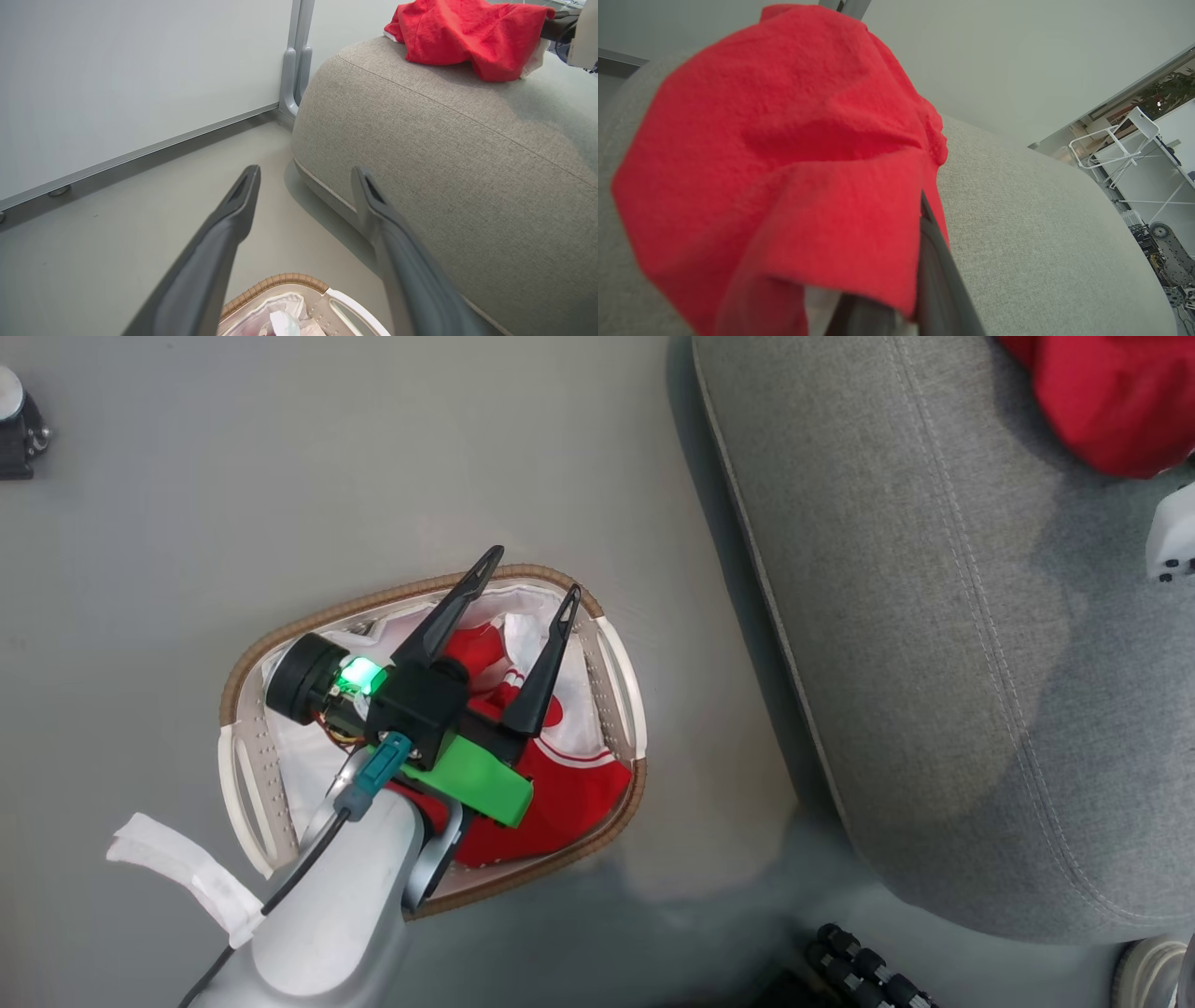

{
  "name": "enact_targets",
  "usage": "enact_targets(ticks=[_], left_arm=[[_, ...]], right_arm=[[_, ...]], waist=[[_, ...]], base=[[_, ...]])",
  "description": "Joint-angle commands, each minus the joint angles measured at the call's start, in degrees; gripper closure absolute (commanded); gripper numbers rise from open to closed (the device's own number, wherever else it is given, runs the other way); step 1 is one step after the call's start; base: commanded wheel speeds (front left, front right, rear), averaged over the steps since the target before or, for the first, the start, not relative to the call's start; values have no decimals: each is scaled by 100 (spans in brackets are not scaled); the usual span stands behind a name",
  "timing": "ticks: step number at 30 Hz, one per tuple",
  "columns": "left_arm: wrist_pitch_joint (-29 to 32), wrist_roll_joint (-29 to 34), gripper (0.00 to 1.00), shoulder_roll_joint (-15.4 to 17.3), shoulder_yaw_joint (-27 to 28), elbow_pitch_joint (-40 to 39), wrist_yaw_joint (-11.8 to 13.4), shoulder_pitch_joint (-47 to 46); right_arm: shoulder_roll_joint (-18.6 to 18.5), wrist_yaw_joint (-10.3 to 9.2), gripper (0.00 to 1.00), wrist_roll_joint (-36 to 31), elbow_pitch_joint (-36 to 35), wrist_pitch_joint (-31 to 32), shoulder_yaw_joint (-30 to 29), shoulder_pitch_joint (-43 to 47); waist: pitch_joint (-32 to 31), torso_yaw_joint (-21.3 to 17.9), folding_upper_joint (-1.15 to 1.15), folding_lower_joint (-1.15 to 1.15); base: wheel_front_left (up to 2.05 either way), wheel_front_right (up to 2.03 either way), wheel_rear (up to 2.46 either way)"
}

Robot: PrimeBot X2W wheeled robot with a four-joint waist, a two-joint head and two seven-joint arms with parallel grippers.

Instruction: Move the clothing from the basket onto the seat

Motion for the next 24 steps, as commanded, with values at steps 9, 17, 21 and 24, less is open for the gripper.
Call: enact_targets(ticks=[9,17,21,24], left_arm=[[-3,-56,0,-37,89,48,21,82],[-3,-171,0,-161,197,118,-6,304],[-4,-242,0,-255,307,171,-14,472],[-3,-298,0,-332,426,215,-20,611]], right_arm=[[313,-8,0,351,-365,-2,-21,845],[451,-8,0,509,-896,-2,121,1798],[401,-8,0,548,-1105,-2,209,2071],[353,-8,0,583,-1214,-2,284,2153]], waist=[[-268,-104,0,-1],[-864,-57,0,-1],[-1287,32,0,-1],[-1595,155,0,-1]], base=[[0,0,0],[0,0,0],[0,0,0],[0,0,0]])
